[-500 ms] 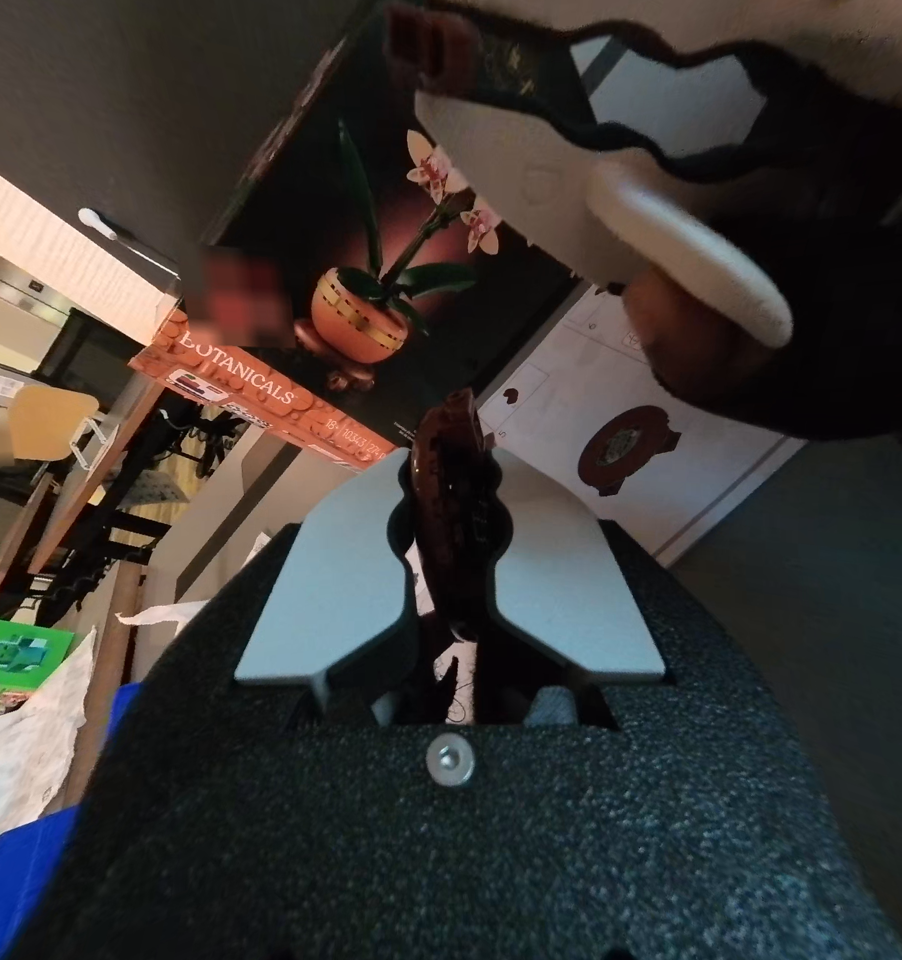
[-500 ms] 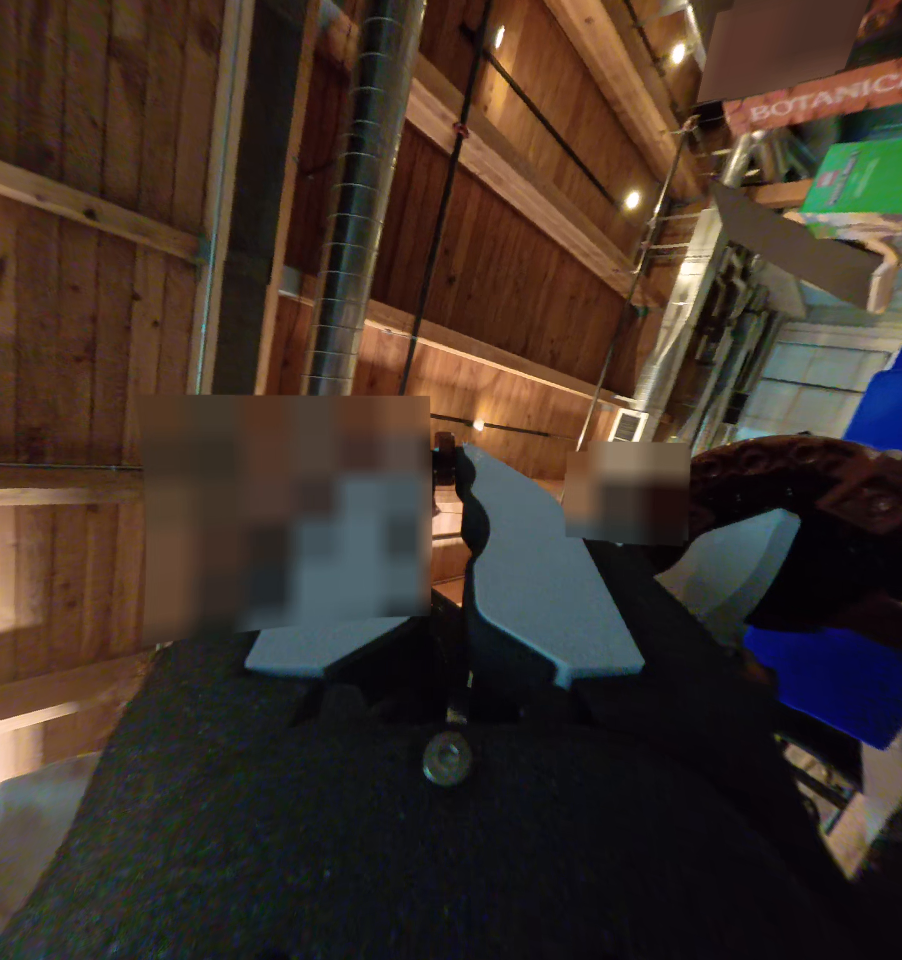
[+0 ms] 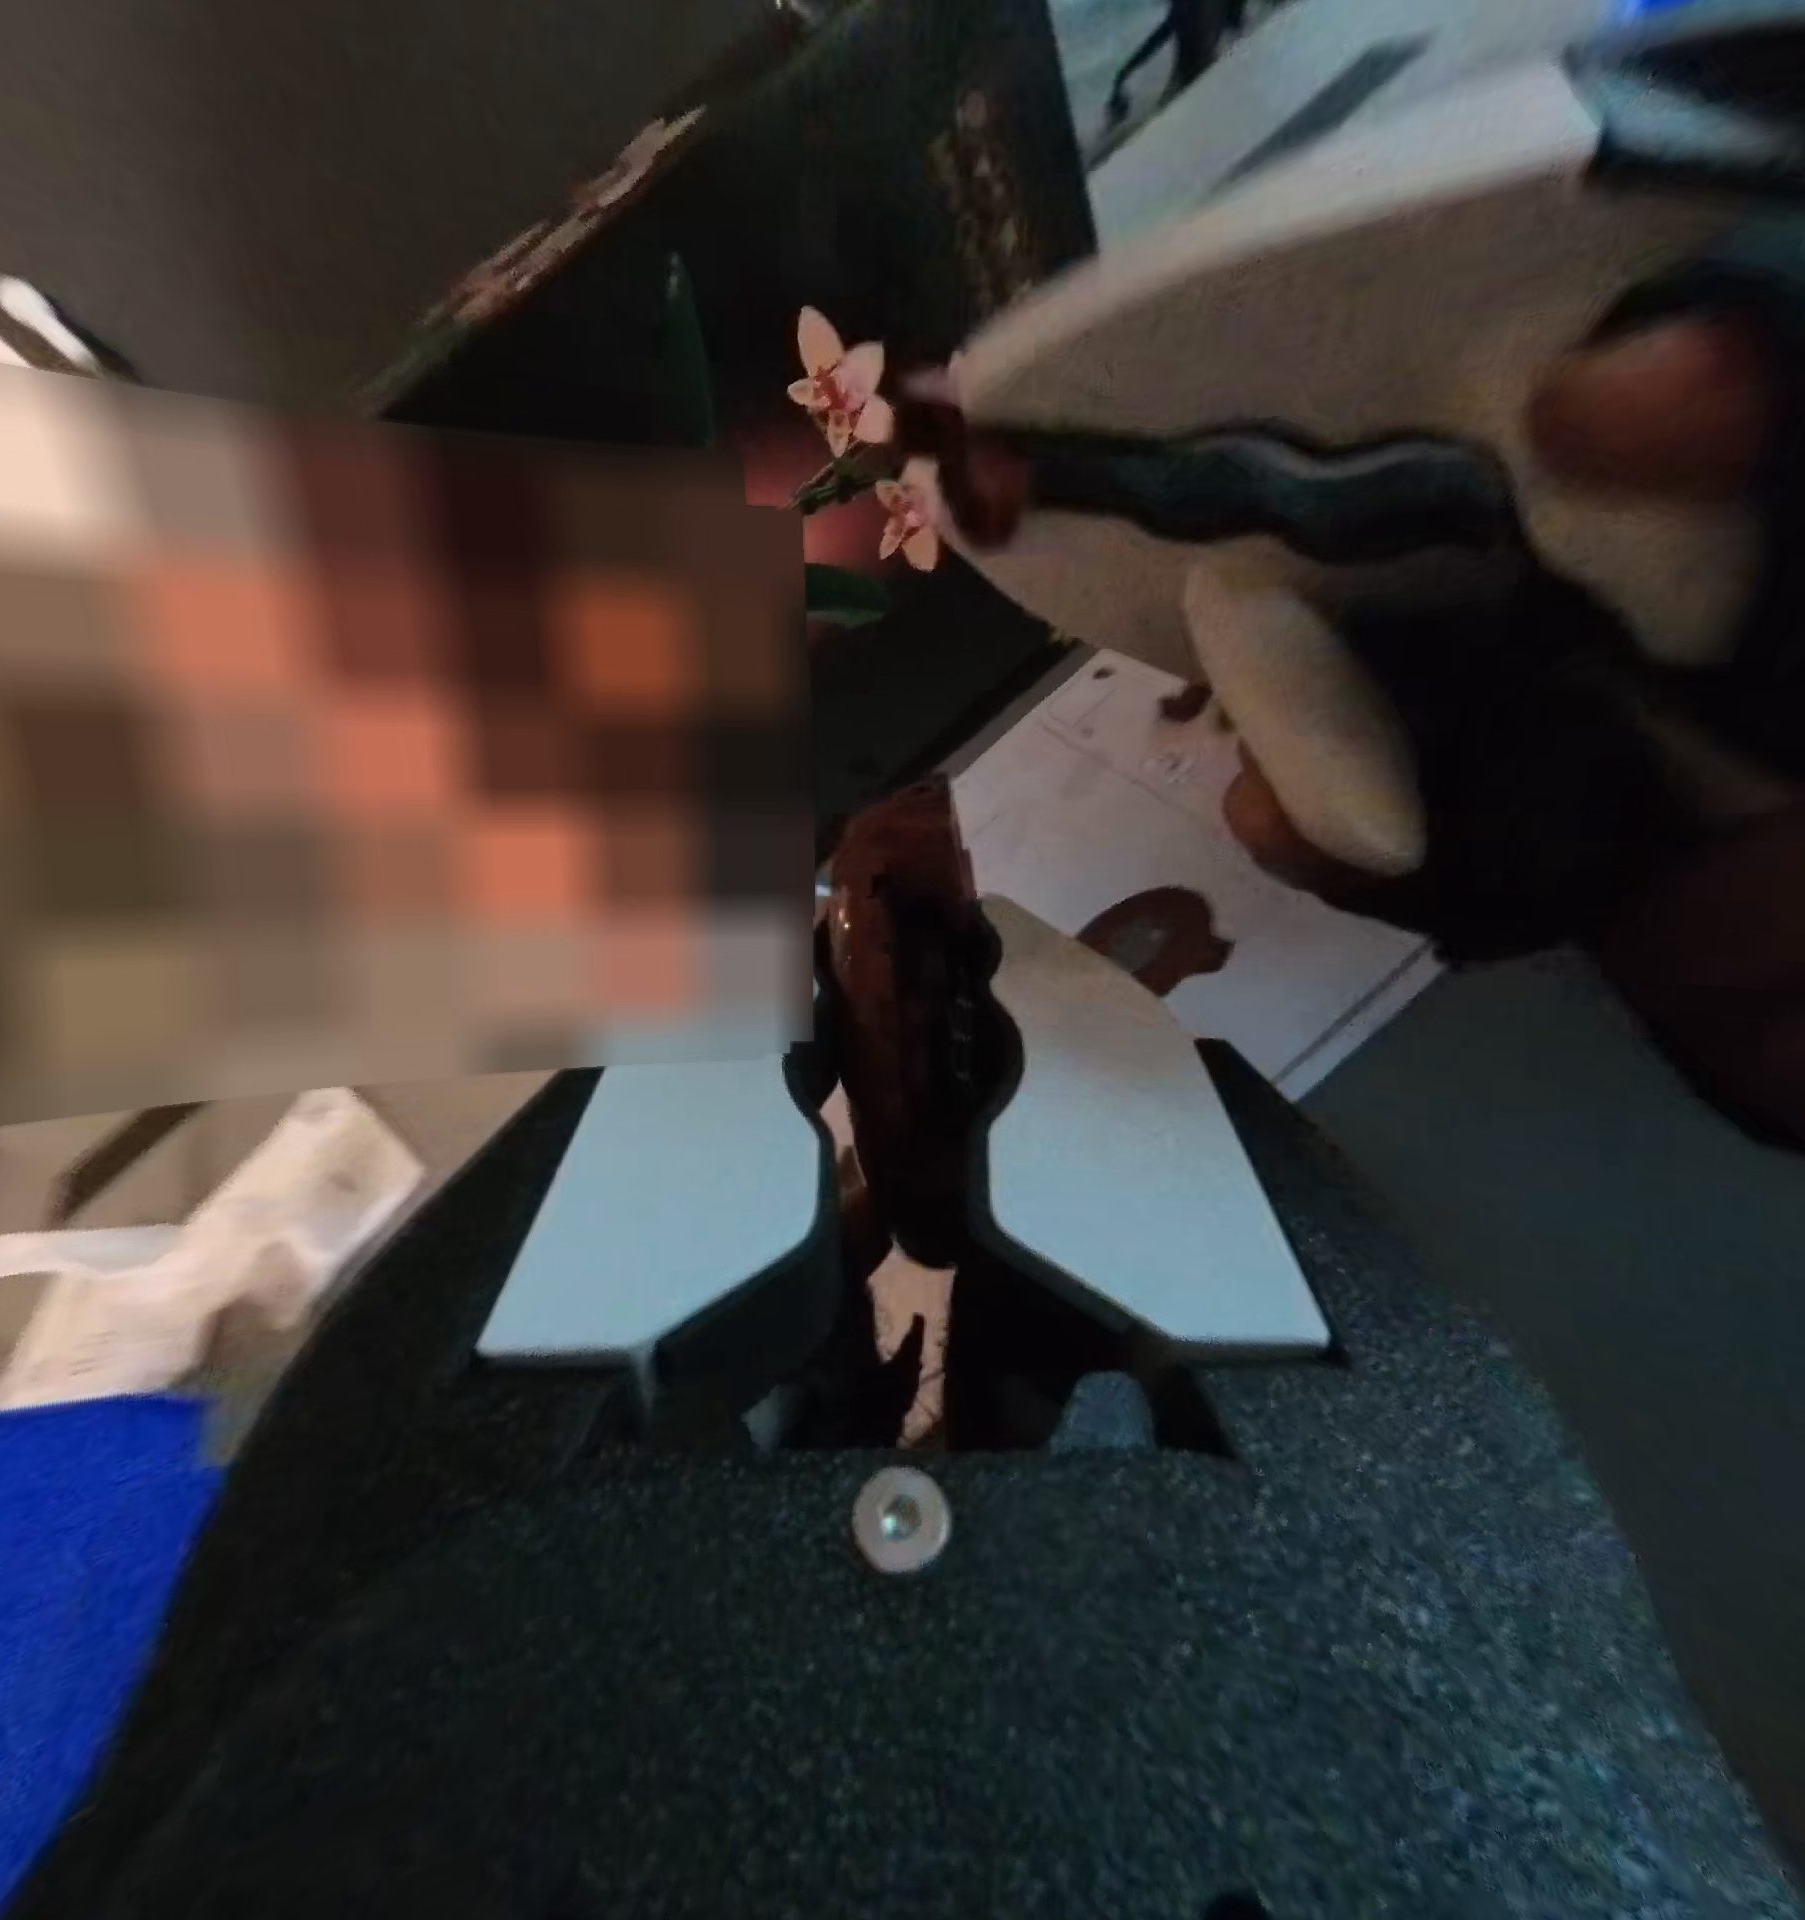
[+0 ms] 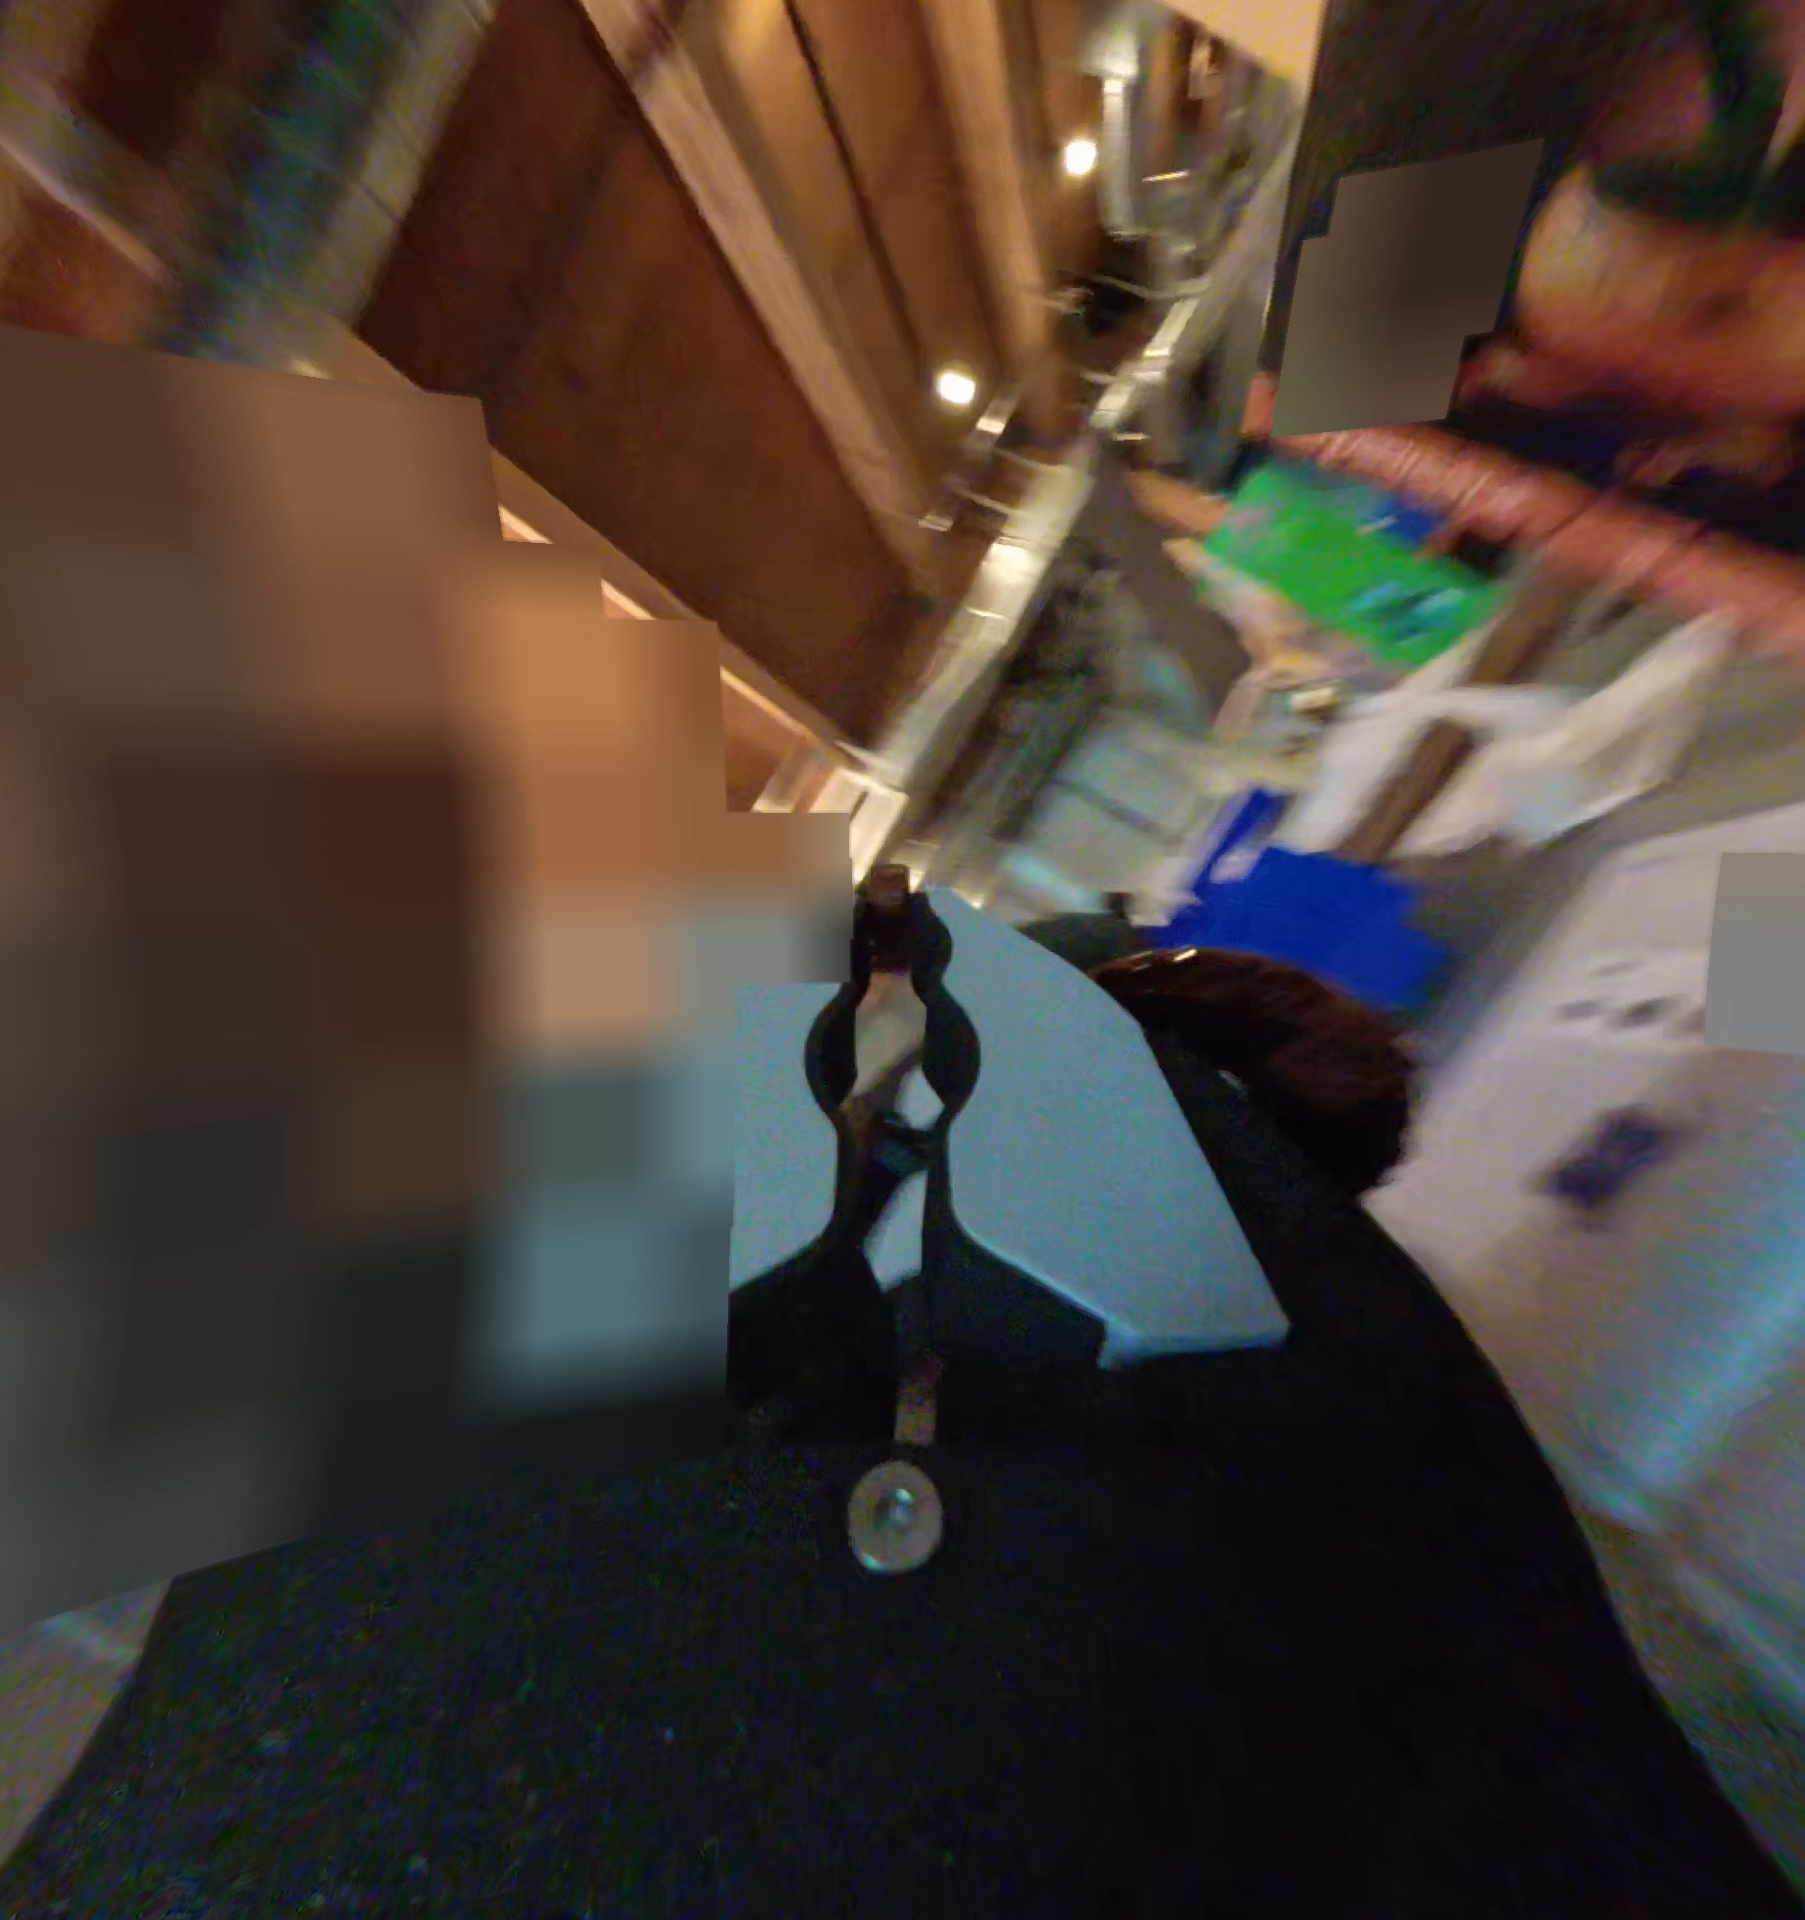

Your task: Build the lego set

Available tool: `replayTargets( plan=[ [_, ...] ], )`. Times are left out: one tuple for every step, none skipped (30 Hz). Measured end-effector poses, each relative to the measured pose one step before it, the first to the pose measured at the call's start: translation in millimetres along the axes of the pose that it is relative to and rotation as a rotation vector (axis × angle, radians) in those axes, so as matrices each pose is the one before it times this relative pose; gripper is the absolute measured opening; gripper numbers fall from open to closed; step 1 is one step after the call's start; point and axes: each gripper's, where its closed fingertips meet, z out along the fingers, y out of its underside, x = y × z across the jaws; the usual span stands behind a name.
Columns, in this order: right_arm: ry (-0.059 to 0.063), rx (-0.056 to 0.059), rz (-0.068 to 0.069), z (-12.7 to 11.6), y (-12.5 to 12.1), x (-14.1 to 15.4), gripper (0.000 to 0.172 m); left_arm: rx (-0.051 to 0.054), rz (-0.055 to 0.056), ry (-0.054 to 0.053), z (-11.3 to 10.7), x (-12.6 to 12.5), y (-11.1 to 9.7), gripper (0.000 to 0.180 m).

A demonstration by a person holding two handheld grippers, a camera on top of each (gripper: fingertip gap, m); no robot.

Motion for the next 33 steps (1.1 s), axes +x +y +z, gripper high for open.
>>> replayTargets(
  plan=[
    [0.0823,-0.0386,-0.1504,-2.09,-1.30,2.36,0.004,0.0219,-0.0619,0.0335,-0.46,1.46,-0.71,0.021],
    [0.0852,-0.0473,-0.1513,-1.94,-1.16,2.16,0.005,0.0154,-0.0563,0.0267,-0.39,0.31,0.25,0.021],
    [0.0914,-0.0561,-0.1593,-1.66,-0.56,3.11,0.005,0.0092,-0.0392,0.0161,-0.25,-0.65,1.01,0.021],
    [0.0894,-0.0596,-0.1722,-1.12,0.18,2.80,0.005,0.0046,-0.0251,0.0042,-0.01,-1.56,1.17,0.021],
    [0.0770,-0.0597,-0.1690,-0.04,1.13,1.13,0.005,0.0013,-0.0110,-0.0034,0.31,-1.62,1.03,0.021],
    [0.0628,-0.0590,-0.1460,1.27,2.46,-0.21,0.005,0.0045,-0.0024,-0.0065,0.41,-1.15,0.04,0.021],
    [0.0409,-0.0429,-0.1088,2.55,2.47,-2.62,0.005,0.0119,-0.0024,-0.0051,0.10,-0.23,-1.57,0.021],
    [0.0117,-0.0234,-0.0687,3.36,1.52,-5.53,0.005,0.0161,-0.0024,0.0011,0.12,1.03,-2.35,0.020],
    [-0.0057,-0.0089,-0.0371,3.57,0.44,-6.63,0.005,0.0139,-0.0015,0.0013,0.14,1.37,-2.22,0.020],
    [-0.0073,-0.0078,-0.0210,3.49,0.70,-5.27,0.005,0.0097,0.0061,-0.0019,0.28,1.14,-1.78,0.020],
    [-0.0023,-0.0123,-0.0192,2.81,1.36,-3.47,0.005,0.0072,0.0125,-0.0078,-0.05,0.26,-1.30,0.020],
    [0.0033,-0.0134,-0.0199,1.95,1.78,-1.73,0.005,0.0060,0.0156,-0.0084,-0.11,-0.12,-1.07,0.020],
    [0.0077,-0.0085,-0.0167,0.78,1.31,-0.40,0.005,0.0061,0.0140,-0.0059,-0.29,-0.07,-0.95,0.020],
    [0.0049,0.0046,-0.0112,-0.13,-0.68,-0.44,0.005,0.0042,0.0098,-0.0076,-0.45,-0.93,-0.68,0.020],
    [0.0002,0.0050,-0.0081,-0.27,-0.89,-0.35,0.005,0.0038,0.0124,-0.0022,-0.38,-0.42,-0.66,0.020],
    [-0.0025,0.0049,0.0017,-0.10,-1.05,-0.09,0.005,0.0076,0.0067,-0.0043,-0.41,-0.69,-1.05,0.020],
    [-0.0026,0.0032,0.0060,-0.12,-0.93,-0.02,0.005,0.0086,-0.0018,-0.0033,-0.25,-0.69,-1.20,0.020],
    [-0.0004,-0.0018,0.0025,0.11,-0.30,0.07,0.005,0.0035,-0.0032,-0.0004,0.10,-0.20,-0.62,0.020],
    [0.0008,-0.0003,0.0012,-0.07,-0.25,0.03,0.005,0.0015,0.0012,-0.0012,0.11,-0.33,-0.17,0.020],
    [0.0003,0.0044,0.0093,-0.38,-0.32,0.43,0.005,0.0024,0.0034,-0.0024,-0.11,-0.33,-0.20,0.020],
    [-0.0047,0.0045,0.0210,-0.70,0.15,0.57,0.005,0.0049,0.0029,-0.0031,-0.36,-0.22,-0.59,0.020],
    [-0.0133,0.0089,0.0272,-0.83,-0.33,0.15,0.005,0.0084,0.0029,-0.0019,-0.57,-0.15,-1.23,0.020],
    [-0.0113,0.0048,0.0194,-0.47,0.32,0.13,0.005,0.0008,0.0061,0.0003,-0.43,0.30,-0.44,0.020],
    [-0.0066,0.0010,0.0053,-0.36,0.68,0.13,0.005,-0.0016,0.0121,0.0014,-0.17,0.67,-0.14,0.020],
    [-0.0078,-0.0001,-0.0066,-0.18,0.24,-0.62,0.005,-0.0019,0.0148,-0.0052,0.12,-0.09,0.36,0.021],
    [-0.0124,0.0013,-0.0100,-0.15,-0.19,-1.90,0.005,0.0030,0.0118,-0.0057,-0.01,-0.21,-0.09,0.021],
    [-0.0023,0.0008,-0.0043,-0.11,0.25,-0.87,0.005,0.0018,0.0068,-0.0013,-0.19,0.04,-0.32,0.020],
    [0.0015,-0.0017,-0.0009,-0.31,0.35,0.07,0.005,0.0011,0.0098,-0.0005,-0.01,0.10,-0.13,0.021],
    [-0.0042,-0.0063,0.0055,0.04,0.62,-0.16,0.005,0.0031,0.0131,-0.0016,-0.04,-0.29,0.19,0.020],
    [-0.0072,-0.0045,0.0122,-0.11,0.49,-0.32,0.005,0.0001,0.0039,-0.0005,-0.07,0.08,0.49,0.020],
    [-0.0079,0.0045,0.0115,-0.36,-0.46,-0.42,0.005,0.0038,-0.0023,-0.0001,-0.25,0.18,-0.06,0.020],
    [-0.0046,0.0086,0.0049,-0.44,-0.70,-0.33,0.005,0.0072,-0.0025,-0.0002,-0.49,-0.09,-0.83,0.020],
    [0.0048,0.0052,0.0043,-0.40,-0.39,0.63,0.005,0.0032,-0.0011,0.0004,-0.26,-0.05,-0.79,0.020]
  ],
)
